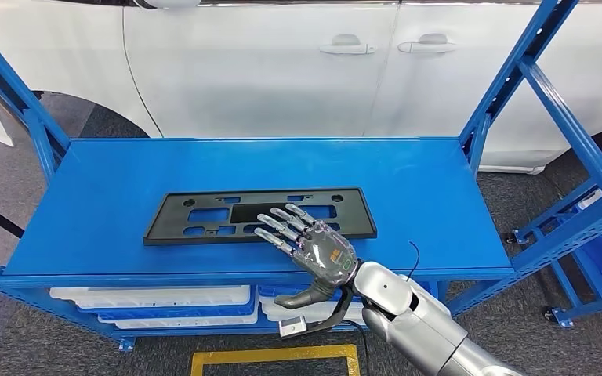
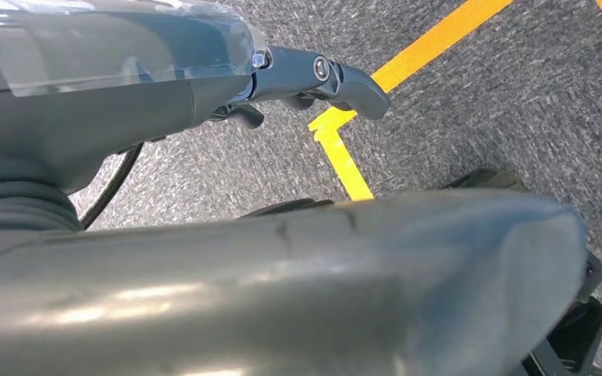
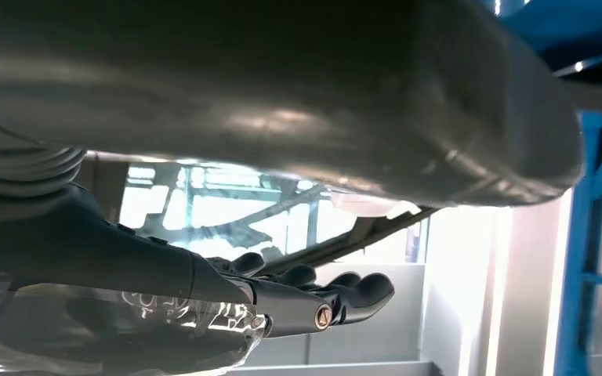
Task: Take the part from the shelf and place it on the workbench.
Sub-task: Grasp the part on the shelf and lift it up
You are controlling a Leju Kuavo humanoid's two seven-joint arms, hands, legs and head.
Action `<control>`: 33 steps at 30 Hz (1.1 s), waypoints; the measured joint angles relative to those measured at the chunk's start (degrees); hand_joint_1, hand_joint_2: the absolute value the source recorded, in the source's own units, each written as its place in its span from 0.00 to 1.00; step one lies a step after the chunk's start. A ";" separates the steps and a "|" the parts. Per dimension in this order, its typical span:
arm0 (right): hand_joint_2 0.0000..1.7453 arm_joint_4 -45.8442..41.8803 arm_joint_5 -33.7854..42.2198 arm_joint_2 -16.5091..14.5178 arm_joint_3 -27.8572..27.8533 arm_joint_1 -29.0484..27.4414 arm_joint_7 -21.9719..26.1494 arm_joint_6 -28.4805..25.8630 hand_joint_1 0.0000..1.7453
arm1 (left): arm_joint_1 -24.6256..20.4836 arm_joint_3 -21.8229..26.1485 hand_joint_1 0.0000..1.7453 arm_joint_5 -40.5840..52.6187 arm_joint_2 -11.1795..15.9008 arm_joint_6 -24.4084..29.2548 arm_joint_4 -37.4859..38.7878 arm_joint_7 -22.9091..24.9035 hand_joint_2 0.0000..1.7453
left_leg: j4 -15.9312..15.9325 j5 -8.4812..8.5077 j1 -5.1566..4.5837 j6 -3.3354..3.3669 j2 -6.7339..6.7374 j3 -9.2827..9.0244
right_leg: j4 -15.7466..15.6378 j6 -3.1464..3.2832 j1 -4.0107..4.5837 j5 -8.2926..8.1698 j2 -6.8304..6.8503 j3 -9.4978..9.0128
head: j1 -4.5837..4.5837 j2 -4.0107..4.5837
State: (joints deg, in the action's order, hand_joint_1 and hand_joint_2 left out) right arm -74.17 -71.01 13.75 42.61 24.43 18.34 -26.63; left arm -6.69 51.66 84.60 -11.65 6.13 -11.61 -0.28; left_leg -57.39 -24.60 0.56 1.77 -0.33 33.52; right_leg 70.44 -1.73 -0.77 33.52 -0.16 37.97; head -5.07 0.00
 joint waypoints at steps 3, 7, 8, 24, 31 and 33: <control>0.00 0.01 -3.20 0.07 0.53 0.00 -0.54 -0.08 0.00 | 0.09 -0.12 0.00 0.27 0.00 -0.13 0.00 0.02 0.00 | -0.11 -0.58 -0.03 0.03 -0.14 -0.57 | 1.92 -0.11 -0.09 -2.26 0.02 2.55 | 0.00 0.00; 0.00 0.04 -6.30 0.04 1.52 1.03 -1.53 0.05 0.00 | -0.01 -0.21 0.00 0.42 -0.04 -0.25 0.02 -0.02 0.00 | -0.40 -1.63 -0.30 -0.79 -0.28 -1.51 | -11.20 0.82 0.23 -9.09 -0.02 -2.67 | 0.00 0.00; 0.00 0.09 -7.20 0.02 1.96 1.31 -1.84 0.09 0.00 | -0.09 -0.22 0.00 0.45 -0.05 -0.27 0.02 -0.03 0.00 | -0.38 -1.76 -0.37 -1.08 -0.27 -1.49 | -12.01 1.09 0.37 -8.97 -0.07 -2.96 | 0.00 0.00; 0.00 4.76 -7.62 -3.77 8.32 7.05 -3.68 6.53 0.00 | -0.43 -0.74 0.00 0.61 -0.08 -1.00 0.02 0.05 0.00 | -0.63 -0.66 -0.32 -1.77 -0.10 -0.06 | -12.50 1.77 0.47 -7.84 -0.05 -4.49 | 0.00 0.00; 0.00 11.39 -4.00 -6.90 9.40 13.06 -4.19 11.07 0.00 | -0.68 -1.25 0.00 0.68 -0.15 -1.12 0.02 -0.08 0.00 | 0.26 -0.08 -0.05 -0.11 0.01 -0.42 | 1.75 0.11 0.02 -0.87 0.01 2.39 | 0.00 0.00; 0.00 13.68 -3.64 -8.03 9.63 14.11 -4.65 11.52 0.00 | -0.67 -1.27 0.00 0.64 -0.16 -1.11 0.02 -0.14 0.00 | 0.23 -0.18 -0.07 -0.11 -0.07 -0.53 | 3.28 0.10 0.00 -1.76 0.02 3.46 | 0.00 0.00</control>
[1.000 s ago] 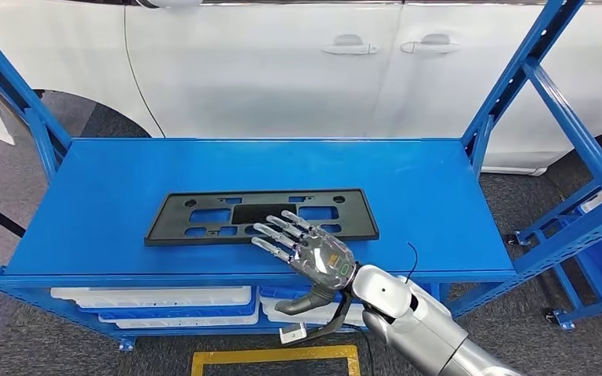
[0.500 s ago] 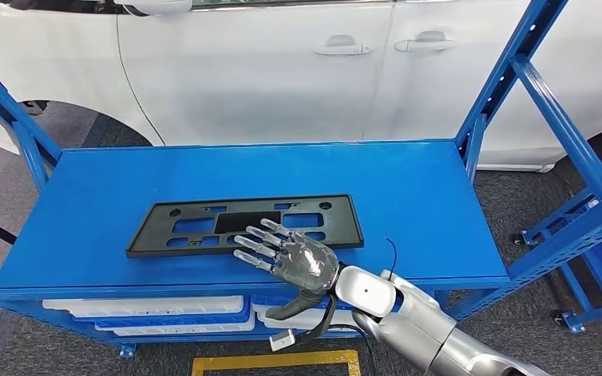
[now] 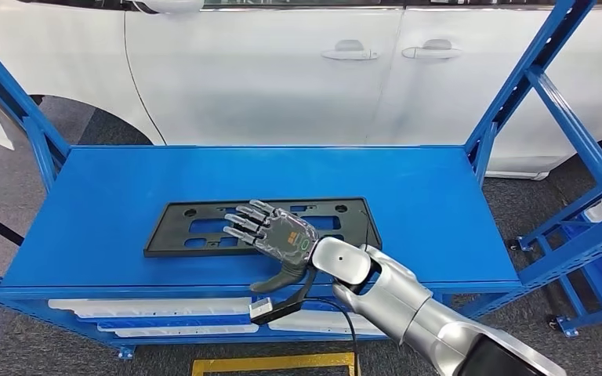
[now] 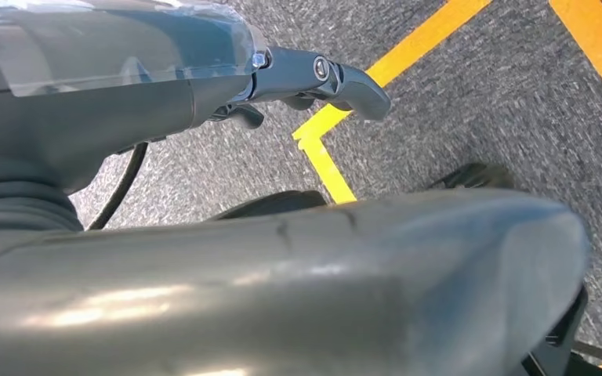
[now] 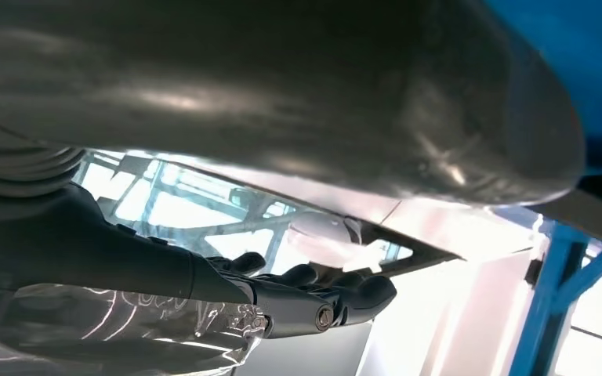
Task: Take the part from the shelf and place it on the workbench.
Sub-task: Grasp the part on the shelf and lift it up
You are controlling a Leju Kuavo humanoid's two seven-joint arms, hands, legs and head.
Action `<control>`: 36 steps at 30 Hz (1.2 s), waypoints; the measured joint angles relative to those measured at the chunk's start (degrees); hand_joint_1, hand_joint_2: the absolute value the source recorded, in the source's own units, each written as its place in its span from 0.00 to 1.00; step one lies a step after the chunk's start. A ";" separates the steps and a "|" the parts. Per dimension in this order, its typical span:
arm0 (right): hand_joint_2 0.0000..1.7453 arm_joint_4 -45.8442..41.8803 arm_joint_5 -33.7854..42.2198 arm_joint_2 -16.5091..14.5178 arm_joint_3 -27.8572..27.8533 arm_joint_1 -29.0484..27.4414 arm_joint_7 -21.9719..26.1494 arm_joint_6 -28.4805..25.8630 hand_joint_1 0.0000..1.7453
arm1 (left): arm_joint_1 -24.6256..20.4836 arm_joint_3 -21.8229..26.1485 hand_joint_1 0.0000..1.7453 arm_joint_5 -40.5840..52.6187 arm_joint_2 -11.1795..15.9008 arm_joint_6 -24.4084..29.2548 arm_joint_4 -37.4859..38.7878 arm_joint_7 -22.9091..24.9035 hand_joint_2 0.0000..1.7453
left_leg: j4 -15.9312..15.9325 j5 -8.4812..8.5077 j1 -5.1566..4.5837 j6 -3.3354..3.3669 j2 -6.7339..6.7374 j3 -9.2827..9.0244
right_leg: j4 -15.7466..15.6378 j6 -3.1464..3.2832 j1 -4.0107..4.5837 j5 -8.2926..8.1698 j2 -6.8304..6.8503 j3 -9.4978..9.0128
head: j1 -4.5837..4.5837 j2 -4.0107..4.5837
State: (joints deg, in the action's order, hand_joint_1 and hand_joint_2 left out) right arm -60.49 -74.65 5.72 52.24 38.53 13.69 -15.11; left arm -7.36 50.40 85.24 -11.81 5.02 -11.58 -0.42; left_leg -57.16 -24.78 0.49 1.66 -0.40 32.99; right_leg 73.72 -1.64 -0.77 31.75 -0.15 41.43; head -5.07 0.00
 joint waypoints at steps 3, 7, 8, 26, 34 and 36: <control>0.50 2.86 0.47 -1.61 0.13 1.92 -0.72 -0.01 0.00 | -0.05 -0.01 0.00 -0.16 -0.15 0.02 0.01 -0.07 0.00 | -0.13 -0.35 -0.14 -0.35 -0.12 -0.34 | -10.81 0.70 0.18 -6.00 0.00 -4.84 | 0.00 0.00; 1.00 6.04 0.66 -3.13 0.20 3.77 -1.10 -0.24 0.00 | -0.07 0.01 0.00 -0.43 -0.29 0.14 0.01 -0.17 0.00 | -0.25 -0.56 -0.33 -1.37 -0.10 -0.05 | -15.92 1.70 0.60 -7.06 -0.14 -6.80 | -0.01 0.00; 1.00 6.74 0.58 -3.43 0.21 4.01 -1.16 -0.32 0.00 | -0.05 0.01 0.00 -0.51 -0.29 0.18 0.01 -0.20 0.00 | -0.43 -0.78 -0.28 -1.68 -0.08 -0.02 | -16.10 1.98 0.49 -7.12 -0.15 -6.89 | 0.00 0.00; 1.00 17.49 -6.14 -6.63 2.92 8.52 -2.64 1.18 0.01 | 0.19 0.08 0.00 -1.45 -0.24 0.52 0.02 -0.78 0.00 | -0.55 0.63 0.29 -0.44 -0.02 1.30 | -10.93 0.41 0.16 -3.19 -0.04 -5.31 | 0.00 0.00; 1.00 21.79 -6.29 -6.93 5.35 11.56 -3.83 6.89 1.00 | 0.40 0.28 0.00 -2.04 -0.19 0.70 0.02 -0.79 0.00 | -0.61 0.59 -0.25 -0.26 -0.20 1.12 | -12.53 1.25 0.41 -5.93 0.03 -5.82 | 0.00 0.00; 1.00 22.29 -6.06 -6.96 5.57 12.05 -3.91 7.24 1.00 | 0.41 0.32 0.00 -2.05 -0.21 0.70 0.02 -0.82 0.00 | -0.60 0.62 -0.33 -0.71 -0.19 1.25 | -15.92 1.60 0.78 -6.74 0.06 -7.29 | 0.00 0.00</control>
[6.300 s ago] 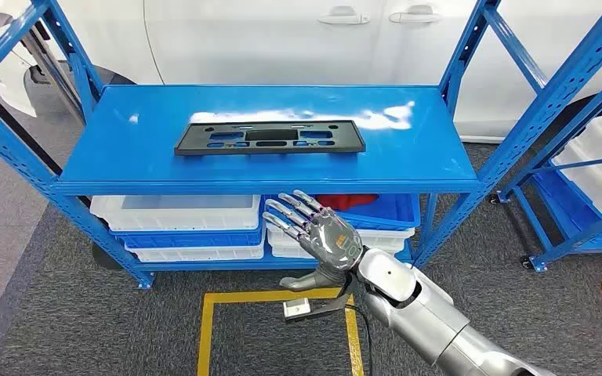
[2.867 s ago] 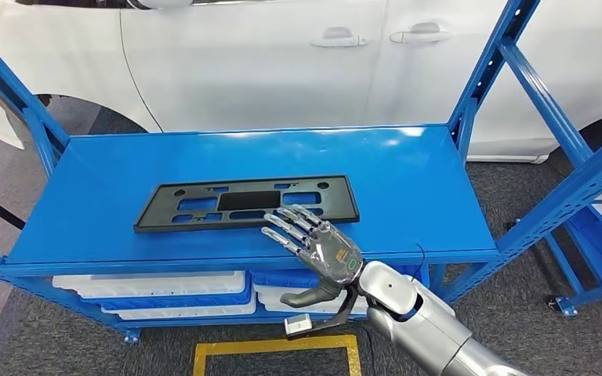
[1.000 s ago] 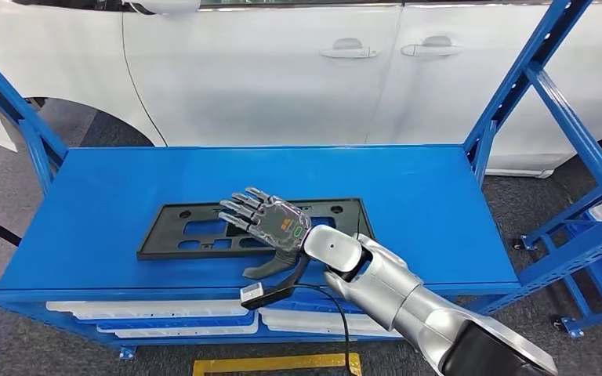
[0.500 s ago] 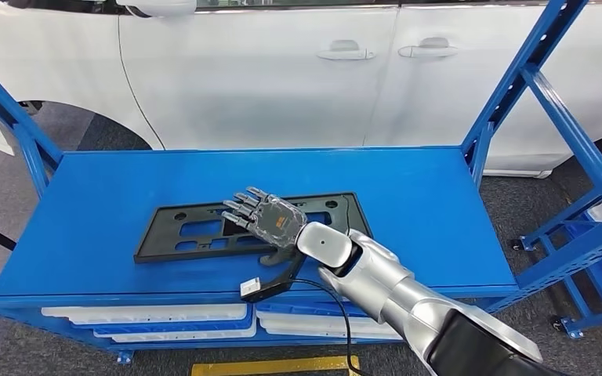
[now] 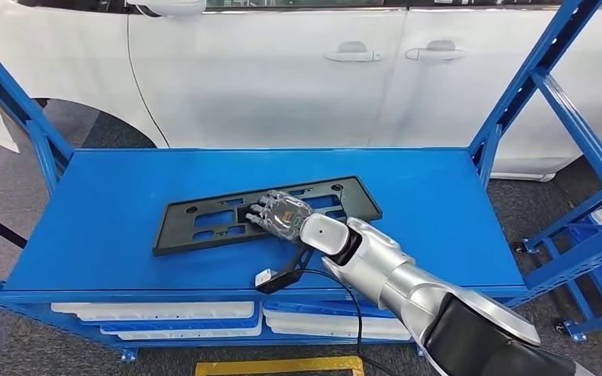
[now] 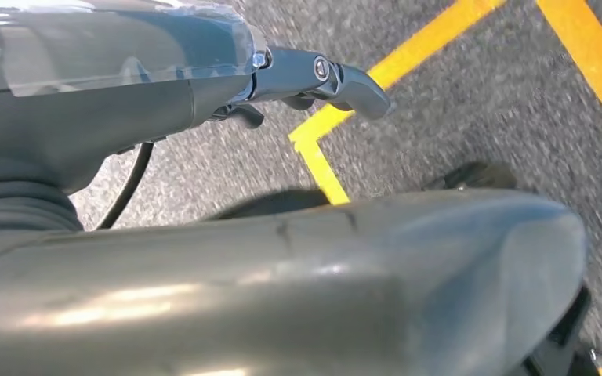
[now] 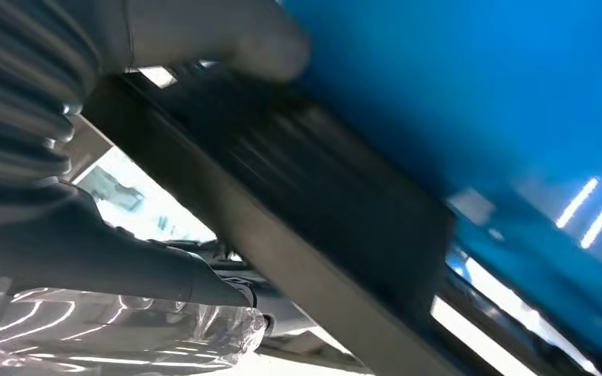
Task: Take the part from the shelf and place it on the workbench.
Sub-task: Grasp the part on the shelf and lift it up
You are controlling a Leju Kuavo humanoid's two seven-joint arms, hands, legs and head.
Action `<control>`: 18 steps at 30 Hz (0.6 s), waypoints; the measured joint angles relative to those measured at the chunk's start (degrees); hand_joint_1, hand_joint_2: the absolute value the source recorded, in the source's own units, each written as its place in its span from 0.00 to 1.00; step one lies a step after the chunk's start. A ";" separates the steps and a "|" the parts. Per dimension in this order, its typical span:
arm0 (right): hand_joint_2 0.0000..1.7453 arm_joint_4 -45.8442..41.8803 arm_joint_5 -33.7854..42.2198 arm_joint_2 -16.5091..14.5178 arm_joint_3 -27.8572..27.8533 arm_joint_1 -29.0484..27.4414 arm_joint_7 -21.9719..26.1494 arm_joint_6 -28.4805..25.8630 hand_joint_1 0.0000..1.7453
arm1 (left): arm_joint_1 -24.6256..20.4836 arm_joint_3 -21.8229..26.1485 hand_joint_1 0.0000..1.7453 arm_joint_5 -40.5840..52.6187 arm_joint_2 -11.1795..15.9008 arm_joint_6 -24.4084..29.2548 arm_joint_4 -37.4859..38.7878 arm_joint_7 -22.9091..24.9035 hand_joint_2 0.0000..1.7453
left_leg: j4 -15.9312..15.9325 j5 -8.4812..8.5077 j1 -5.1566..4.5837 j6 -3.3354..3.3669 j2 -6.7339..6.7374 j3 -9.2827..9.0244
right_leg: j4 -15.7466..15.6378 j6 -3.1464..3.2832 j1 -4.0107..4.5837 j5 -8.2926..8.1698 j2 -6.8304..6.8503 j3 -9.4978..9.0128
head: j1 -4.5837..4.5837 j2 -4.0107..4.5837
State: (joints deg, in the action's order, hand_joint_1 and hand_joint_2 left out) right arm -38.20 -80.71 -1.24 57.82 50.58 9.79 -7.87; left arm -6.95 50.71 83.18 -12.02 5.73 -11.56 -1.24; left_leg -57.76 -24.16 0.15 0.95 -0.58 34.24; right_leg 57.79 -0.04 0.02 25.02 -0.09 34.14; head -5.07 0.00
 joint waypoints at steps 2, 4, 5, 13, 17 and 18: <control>1.00 0.47 0.32 -0.02 0.19 0.46 -0.02 0.33 1.00 | -0.01 0.03 0.00 -0.03 -0.01 -0.01 0.00 -0.04 0.00 | 0.09 0.03 0.00 -0.65 0.06 0.05 | -0.29 0.33 -0.05 -0.27 -0.06 0.00 | 0.00 0.00; 1.00 0.88 0.67 -0.01 0.28 0.89 0.02 0.69 1.00 | 0.00 0.05 0.00 -0.07 0.02 -0.02 0.00 -0.08 0.00 | -1.36 -1.13 0.02 -1.23 0.16 0.60 | -0.96 0.91 -0.41 -0.62 -0.02 -0.36 | -0.01 0.00; 1.00 1.03 0.91 -0.01 0.31 1.03 0.04 0.83 1.00 | 0.01 0.06 0.00 -0.08 0.03 -0.02 0.00 -0.09 0.00 | -3.75 -2.61 0.07 -1.49 0.19 1.63 | -1.26 1.15 -0.61 -0.78 0.04 -0.53 | -0.01 0.00; 1.00 0.50 7.16 0.43 -1.08 0.37 0.45 -0.70 1.00 | -0.06 0.08 0.00 0.22 0.16 0.13 0.00 0.07 0.00 | -4.38 -1.24 0.85 -2.23 0.24 1.81 | -0.31 0.63 -0.56 -0.14 -0.14 -0.39 | -0.02 0.00; 1.00 -4.01 11.99 2.06 -4.06 -1.36 1.86 -2.96 1.00 | -0.15 0.01 0.00 0.30 0.16 0.76 0.00 0.25 0.25 | -0.68 -0.40 0.58 -0.95 0.09 0.31 | 0.07 -0.50 -0.33 -0.02 -0.24 0.12 | -0.01 0.00; 1.00 -5.72 13.70 2.62 -5.10 -1.93 2.85 -3.45 1.00 | -0.15 -0.04 0.00 0.36 0.16 0.89 0.00 0.26 0.50 | -0.55 -0.31 0.61 -0.59 0.08 0.30 | 0.30 -0.80 -0.46 0.21 -0.23 0.19 | -0.01 0.00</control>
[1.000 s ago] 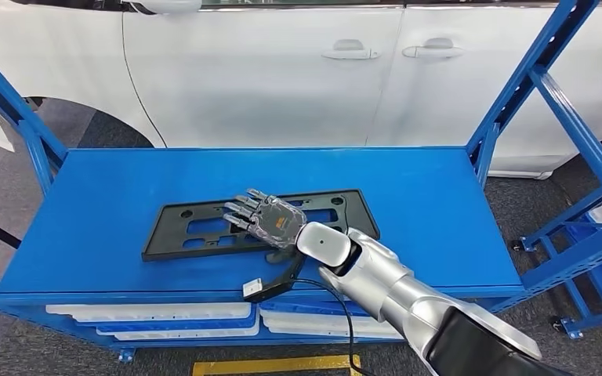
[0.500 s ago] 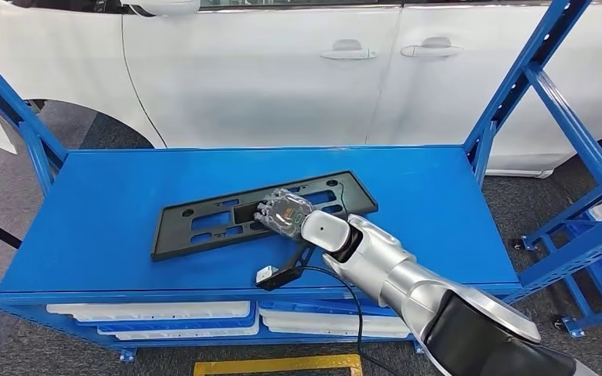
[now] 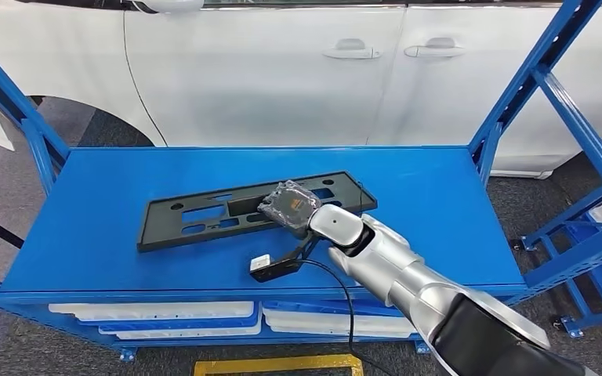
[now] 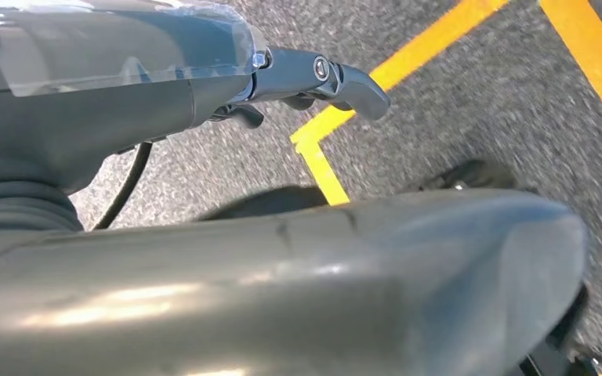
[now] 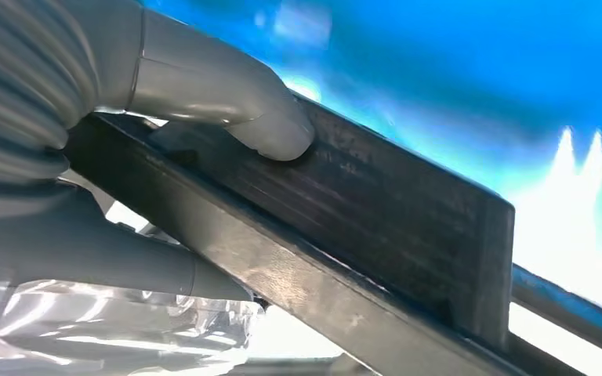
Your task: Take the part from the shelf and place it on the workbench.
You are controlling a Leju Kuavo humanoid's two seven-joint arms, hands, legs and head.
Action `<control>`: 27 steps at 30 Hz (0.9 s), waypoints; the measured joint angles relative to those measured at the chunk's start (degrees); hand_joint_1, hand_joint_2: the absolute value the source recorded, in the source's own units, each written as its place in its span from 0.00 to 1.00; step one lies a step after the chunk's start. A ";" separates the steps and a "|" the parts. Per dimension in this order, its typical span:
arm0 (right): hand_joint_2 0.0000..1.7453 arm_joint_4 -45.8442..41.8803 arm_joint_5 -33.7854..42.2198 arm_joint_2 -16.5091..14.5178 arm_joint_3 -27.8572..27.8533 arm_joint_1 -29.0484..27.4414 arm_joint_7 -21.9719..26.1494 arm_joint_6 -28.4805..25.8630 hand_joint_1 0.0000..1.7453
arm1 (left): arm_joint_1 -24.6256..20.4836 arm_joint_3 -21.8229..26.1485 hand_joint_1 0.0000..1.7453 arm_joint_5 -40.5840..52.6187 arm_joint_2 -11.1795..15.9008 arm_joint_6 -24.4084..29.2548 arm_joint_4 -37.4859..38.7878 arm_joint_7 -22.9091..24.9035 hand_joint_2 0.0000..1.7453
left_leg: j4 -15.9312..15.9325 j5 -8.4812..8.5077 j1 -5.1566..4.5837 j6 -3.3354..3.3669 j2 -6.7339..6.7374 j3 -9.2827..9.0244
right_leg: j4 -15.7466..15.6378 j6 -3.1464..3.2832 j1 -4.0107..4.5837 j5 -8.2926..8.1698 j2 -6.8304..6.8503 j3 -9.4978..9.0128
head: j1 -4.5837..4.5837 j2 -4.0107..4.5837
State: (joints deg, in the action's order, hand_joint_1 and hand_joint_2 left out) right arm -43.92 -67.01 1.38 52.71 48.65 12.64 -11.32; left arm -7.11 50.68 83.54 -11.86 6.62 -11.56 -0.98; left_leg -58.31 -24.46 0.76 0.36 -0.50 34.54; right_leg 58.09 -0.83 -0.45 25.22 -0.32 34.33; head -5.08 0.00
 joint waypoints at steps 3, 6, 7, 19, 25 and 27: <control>1.00 -6.18 8.24 1.55 -4.25 -1.63 4.53 -0.48 1.00 | -0.24 -0.23 0.00 0.07 -0.03 0.68 0.00 -0.49 1.00 | 0.29 0.21 0.13 0.91 0.09 -0.09 | 6.22 -0.71 -0.28 3.78 0.06 2.90 | 0.01 0.00; 1.00 -13.13 18.98 3.00 -9.24 -3.27 9.51 1.08 1.00 | -0.31 -0.33 0.00 -0.68 -0.07 2.14 0.00 -2.27 1.00 | 0.23 0.09 -0.02 1.24 0.08 -0.08 | 16.24 -1.00 -0.30 7.32 0.07 7.95 | 0.01 0.00; 1.00 -15.36 22.04 3.37 -10.82 -3.56 10.74 1.86 1.00 | -0.32 -0.32 0.00 -1.11 -0.08 2.84 0.00 -2.89 1.00 | 0.18 0.03 -0.07 1.27 0.05 -0.13 | 16.36 -0.93 -0.29 6.59 0.07 8.17 | 0.01 0.00; 1.00 -32.76 45.50 4.09 -22.15 8.62 10.65 14.85 1.00 | -1.00 0.91 0.00 -4.09 -0.24 11.85 0.00 -9.09 1.00 | -9.28 -5.97 -0.41 -1.19 0.14 3.91 | -0.48 1.76 -0.25 -1.09 0.38 0.84 | -0.01 0.00; 1.00 -33.85 71.96 3.42 -25.32 12.05 7.46 28.17 1.00 | -0.95 2.51 0.00 -7.62 -0.19 7.39 0.00 -9.58 1.00 | -7.39 -2.11 0.14 -1.63 0.20 3.27 | 0.04 1.48 -0.17 -0.51 0.33 0.45 | -0.01 0.00; 1.00 -34.34 81.62 3.16 -25.52 12.35 4.44 31.95 1.00 | -0.84 3.56 0.00 -9.15 -0.17 5.35 0.00 -9.26 1.00 | -1.63 -0.36 0.07 -1.22 0.18 0.71 | 0.51 0.97 0.01 -0.26 0.18 0.66 | 0.00 0.00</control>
State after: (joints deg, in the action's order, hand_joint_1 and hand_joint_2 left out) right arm -78.26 14.61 4.54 27.19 61.01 17.08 20.63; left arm -7.95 54.23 74.39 -12.03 11.97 -11.56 -10.24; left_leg -59.94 -24.83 0.83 -0.87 -0.32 35.25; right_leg 58.60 0.13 -0.44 24.97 -0.14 34.99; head -5.08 0.00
